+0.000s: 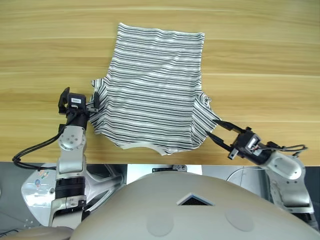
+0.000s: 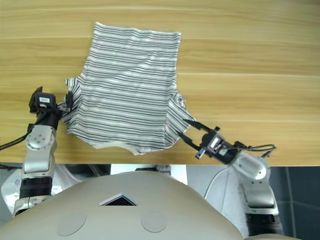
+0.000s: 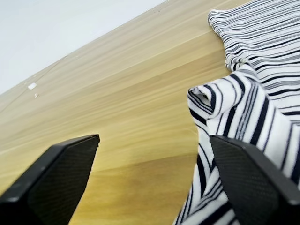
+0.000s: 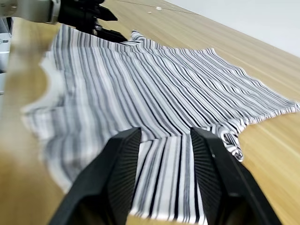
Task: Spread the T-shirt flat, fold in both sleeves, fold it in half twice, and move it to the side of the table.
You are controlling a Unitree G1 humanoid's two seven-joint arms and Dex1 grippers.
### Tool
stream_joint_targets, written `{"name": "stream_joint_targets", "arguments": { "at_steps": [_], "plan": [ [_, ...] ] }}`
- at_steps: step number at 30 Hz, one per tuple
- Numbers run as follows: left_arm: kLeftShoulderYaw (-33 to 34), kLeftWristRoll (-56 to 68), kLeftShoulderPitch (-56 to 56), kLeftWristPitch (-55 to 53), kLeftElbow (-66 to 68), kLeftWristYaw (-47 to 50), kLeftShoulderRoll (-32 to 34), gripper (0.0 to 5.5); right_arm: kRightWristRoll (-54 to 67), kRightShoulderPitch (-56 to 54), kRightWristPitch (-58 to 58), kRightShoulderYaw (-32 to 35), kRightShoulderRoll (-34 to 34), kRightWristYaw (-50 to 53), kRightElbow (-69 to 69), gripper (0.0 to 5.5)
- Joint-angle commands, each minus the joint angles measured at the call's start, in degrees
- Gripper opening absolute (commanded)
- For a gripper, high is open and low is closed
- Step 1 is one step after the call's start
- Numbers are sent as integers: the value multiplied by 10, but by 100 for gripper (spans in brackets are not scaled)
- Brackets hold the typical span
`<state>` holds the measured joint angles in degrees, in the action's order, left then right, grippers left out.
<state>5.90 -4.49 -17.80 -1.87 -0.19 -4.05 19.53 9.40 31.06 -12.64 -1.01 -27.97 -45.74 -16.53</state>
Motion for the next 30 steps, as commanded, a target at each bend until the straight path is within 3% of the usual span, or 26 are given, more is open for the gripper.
{"name": "stream_joint_targets", "arguments": {
  "at_steps": [1, 10, 17, 23, 30],
  "plan": [
    [9, 11, -35, -58, 0, -1, -18, 437, -26, -98, 43, -20, 36, 55, 78, 193],
    [103, 35, -50, -79, -117, 32, -31, 437, -54, -150, 78, -48, 59, 107, 132, 193],
    [94, 46, -28, -67, -140, 16, -36, 437, -85, -116, 94, -42, 41, 136, 157, 193],
    [127, 215, 46, -37, -202, -29, -83, 437, -59, -180, 155, 2, 63, 193, 203, 193],
    [112, 141, 46, 12, -161, -29, -63, 437, -36, -275, 201, 34, 72, 215, 267, 193]
  ]
}}
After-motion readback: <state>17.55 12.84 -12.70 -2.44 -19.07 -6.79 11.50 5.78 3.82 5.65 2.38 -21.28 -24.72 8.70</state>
